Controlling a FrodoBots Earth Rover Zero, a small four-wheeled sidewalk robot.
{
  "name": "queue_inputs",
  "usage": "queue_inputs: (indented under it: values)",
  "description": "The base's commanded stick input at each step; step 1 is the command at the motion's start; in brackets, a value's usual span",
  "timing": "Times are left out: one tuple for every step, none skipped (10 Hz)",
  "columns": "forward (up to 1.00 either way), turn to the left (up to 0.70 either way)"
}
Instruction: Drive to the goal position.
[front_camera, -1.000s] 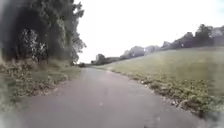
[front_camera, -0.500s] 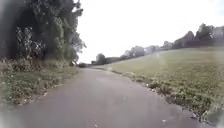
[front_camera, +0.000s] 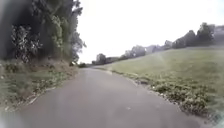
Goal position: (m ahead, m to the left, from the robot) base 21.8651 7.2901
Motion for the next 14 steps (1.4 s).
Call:
queue_inputs:
  values:
    - [0.70,-0.02]
    - [0.70,-0.05]
    - [0.70,-0.22]
    - [0.70,-0.21]
    - [0.70,-0.20]
    - [0.70,-0.14]
    - [0.70,-0.07]
    - [0.70,-0.03]
    - [0.70,-0.01]
    - [0.70,0.00]
    - [0.70,0.00]
    - [0.71,0.00]
    - [0.78,0.00]
    - [0.84,0.00]
